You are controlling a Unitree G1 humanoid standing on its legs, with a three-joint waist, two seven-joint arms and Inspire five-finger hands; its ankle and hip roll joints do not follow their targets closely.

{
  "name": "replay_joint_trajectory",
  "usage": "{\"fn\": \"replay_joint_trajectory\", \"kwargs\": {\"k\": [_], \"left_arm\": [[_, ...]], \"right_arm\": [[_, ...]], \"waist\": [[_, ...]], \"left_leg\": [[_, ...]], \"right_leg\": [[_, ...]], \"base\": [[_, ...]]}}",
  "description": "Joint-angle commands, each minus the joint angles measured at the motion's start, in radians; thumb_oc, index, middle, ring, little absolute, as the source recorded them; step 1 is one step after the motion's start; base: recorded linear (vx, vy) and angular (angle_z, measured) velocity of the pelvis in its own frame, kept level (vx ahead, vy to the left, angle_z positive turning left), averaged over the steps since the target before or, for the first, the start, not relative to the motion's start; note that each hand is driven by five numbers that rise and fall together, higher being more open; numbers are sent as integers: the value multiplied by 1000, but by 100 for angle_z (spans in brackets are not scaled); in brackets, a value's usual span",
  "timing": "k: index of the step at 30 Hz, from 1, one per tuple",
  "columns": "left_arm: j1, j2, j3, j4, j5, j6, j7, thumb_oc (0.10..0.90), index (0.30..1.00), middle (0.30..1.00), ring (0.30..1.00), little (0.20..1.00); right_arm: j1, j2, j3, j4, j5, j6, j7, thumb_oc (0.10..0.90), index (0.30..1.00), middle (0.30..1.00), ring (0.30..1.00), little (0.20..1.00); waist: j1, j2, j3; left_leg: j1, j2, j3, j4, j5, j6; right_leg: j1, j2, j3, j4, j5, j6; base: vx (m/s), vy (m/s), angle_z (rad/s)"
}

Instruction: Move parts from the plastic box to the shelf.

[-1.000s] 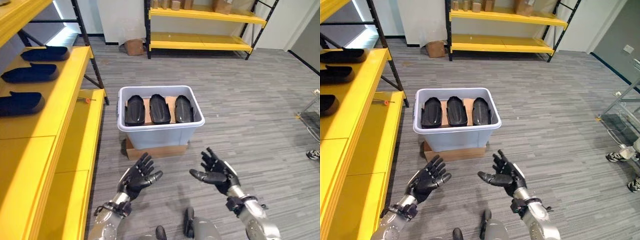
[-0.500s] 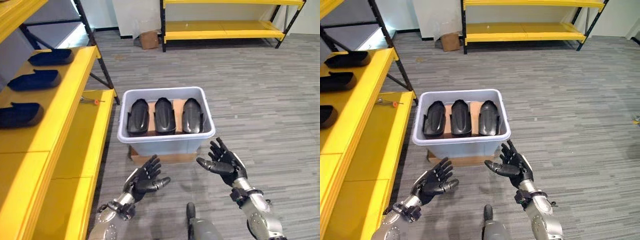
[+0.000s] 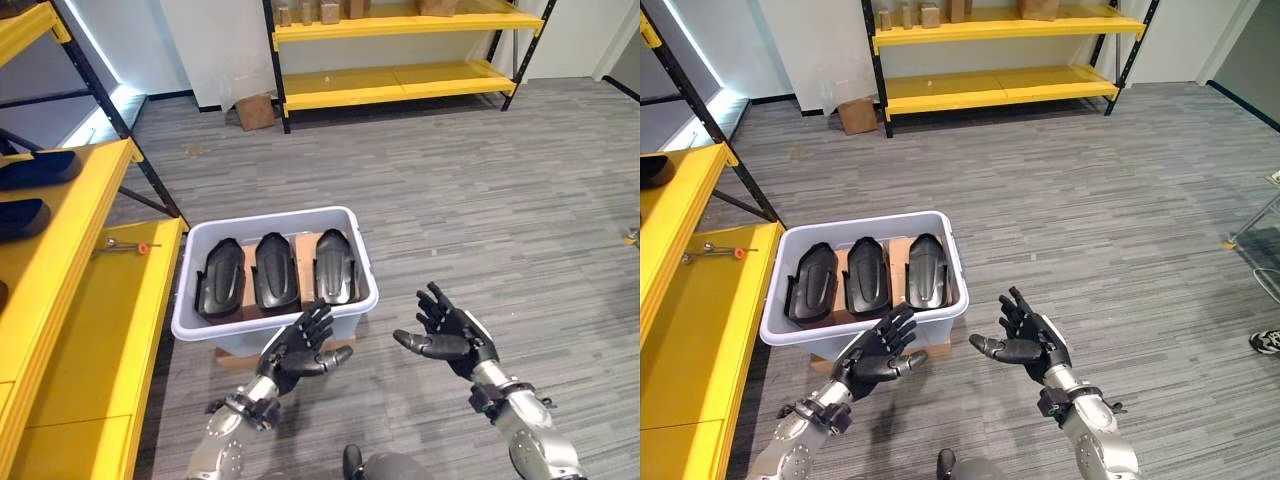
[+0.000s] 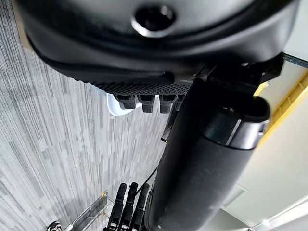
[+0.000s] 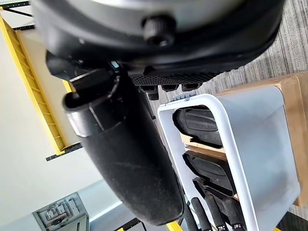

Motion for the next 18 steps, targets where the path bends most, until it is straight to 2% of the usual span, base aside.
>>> {"fn": "replay_joint_trajectory", "kwargs": {"k": [1, 2, 3, 4, 6, 9, 12, 18], "left_arm": [[-11, 39, 11, -89, -40, -137, -1, 900, 1000, 1000, 1000, 1000], [-3, 41, 15, -92, -45, -141, -4, 900, 1000, 1000, 1000, 1000], [-3, 41, 16, -92, -45, -141, -4, 900, 1000, 1000, 1000, 1000], [4, 43, 24, -88, -52, -149, -9, 900, 1000, 1000, 1000, 1000], [12, 39, 42, -78, -51, -145, -20, 900, 1000, 1000, 1000, 1000], [18, 42, 54, -35, -60, -151, -55, 900, 1000, 1000, 1000, 1000], [16, 41, 52, -32, -59, -172, -41, 900, 1000, 1000, 1000, 1000], [18, 55, 59, -85, -50, -178, -14, 900, 1000, 1000, 1000, 1000]], "right_arm": [[-28, -49, -41, -107, -11, -101, -8, 900, 1000, 1000, 1000, 1000], [-30, -54, -38, -105, -9, -107, -12, 900, 1000, 1000, 1000, 1000], [-30, -54, -38, -105, -9, -107, -12, 900, 1000, 1000, 1000, 1000], [-37, -59, -27, -98, -11, -121, -8, 900, 1000, 1000, 1000, 1000], [-40, -54, -16, -98, -31, -133, -8, 900, 1000, 1000, 1000, 1000], [-14, -49, -24, -130, -68, -143, 1, 900, 1000, 1000, 1000, 1000], [-13, -55, -32, -146, -81, -109, 13, 900, 1000, 1000, 1000, 1000], [-58, -55, -26, -137, -118, -130, -24, 900, 1000, 1000, 1000, 1000]], "waist": [[37, 34, -1], [47, 37, 4], [47, 36, 4], [62, 39, 5], [72, 41, 2], [61, 48, -9], [64, 43, -11], [98, 26, -11]], "left_leg": [[-39, 21, 7, -318, 265, -4], [-57, 26, -13, -356, 291, -12], [-55, 26, -13, -357, 291, -12], [-67, 22, -40, -400, 289, -12], [-48, 10, -40, -438, 267, -7], [9, -5, -10, -481, 229, 7], [19, -19, -8, -475, 209, 16], [36, -45, -19, -482, 185, 34]], "right_leg": [[107, -56, -9, -77, -22, 115], [126, -56, -3, -91, -22, 119], [127, -56, -4, -92, -22, 119], [142, -62, 7, -109, -22, 127], [156, -76, 0, -122, -21, 136], [156, -93, -15, -112, -29, 151], [151, -102, -18, -109, -27, 157], [149, -121, -30, -124, -8, 175]], "base": [[134, 127, 25], [94, 83, 16], [107, 103, 0], [122, 133, -21], [133, 159, -39], [161, 206, -50], [111, 145, 7], [79, 87, 15]]}}
